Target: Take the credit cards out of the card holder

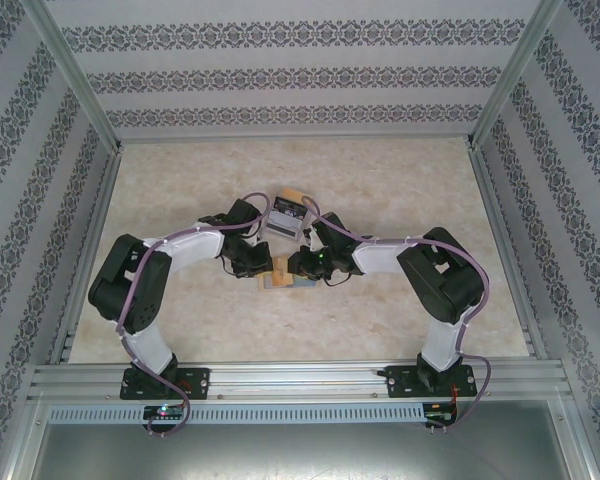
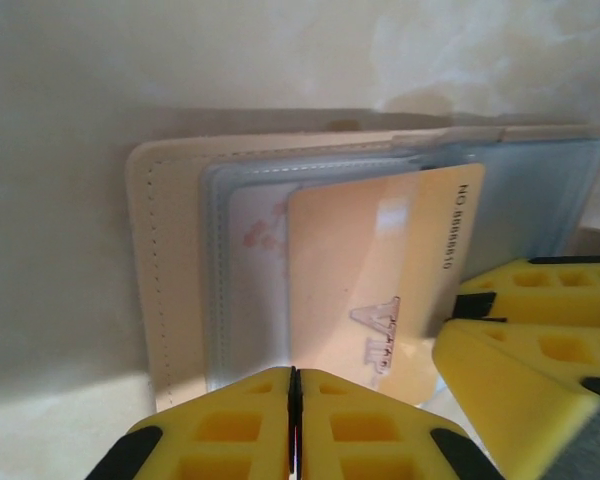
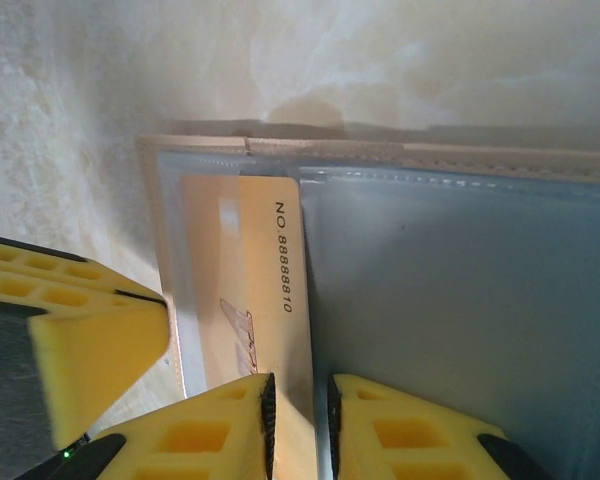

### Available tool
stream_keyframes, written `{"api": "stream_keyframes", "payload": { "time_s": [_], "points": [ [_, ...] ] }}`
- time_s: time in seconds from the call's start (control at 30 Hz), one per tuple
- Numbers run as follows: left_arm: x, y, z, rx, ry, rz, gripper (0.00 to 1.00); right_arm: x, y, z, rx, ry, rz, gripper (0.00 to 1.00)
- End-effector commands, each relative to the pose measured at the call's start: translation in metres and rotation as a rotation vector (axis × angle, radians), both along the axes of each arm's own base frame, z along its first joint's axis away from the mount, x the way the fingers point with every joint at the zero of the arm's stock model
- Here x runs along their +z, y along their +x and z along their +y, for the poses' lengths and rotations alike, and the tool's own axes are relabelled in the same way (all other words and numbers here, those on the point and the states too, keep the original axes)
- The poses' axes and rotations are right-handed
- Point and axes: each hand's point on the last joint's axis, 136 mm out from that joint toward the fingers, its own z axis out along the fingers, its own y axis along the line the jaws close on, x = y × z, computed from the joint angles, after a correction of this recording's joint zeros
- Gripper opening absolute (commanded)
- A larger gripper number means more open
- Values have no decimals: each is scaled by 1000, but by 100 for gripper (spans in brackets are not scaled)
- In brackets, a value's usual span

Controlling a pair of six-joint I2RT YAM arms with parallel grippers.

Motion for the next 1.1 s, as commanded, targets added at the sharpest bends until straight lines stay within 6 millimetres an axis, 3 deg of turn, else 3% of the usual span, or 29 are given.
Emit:
{"api": "stream_keyframes", "payload": {
  "time_s": [0.0, 0.4, 0.6, 0.83, 1.07],
  "points": [
    [-11, -2, 1, 8, 23, 10, 11, -3, 0, 7, 8, 8, 8, 24],
    [-27, -9, 7, 15, 57, 46, 9, 11, 2, 13, 10, 71, -21, 20],
    [-27, -9, 6, 18, 51, 43, 9, 9, -1, 14, 21, 76, -8, 19],
    [-27, -10, 7, 17, 55, 42, 9, 5, 2, 5, -5, 46, -15, 0],
    [0, -3, -5, 2, -32, -15, 16, 13, 1, -11, 13, 25, -70, 0]
  ]
}}
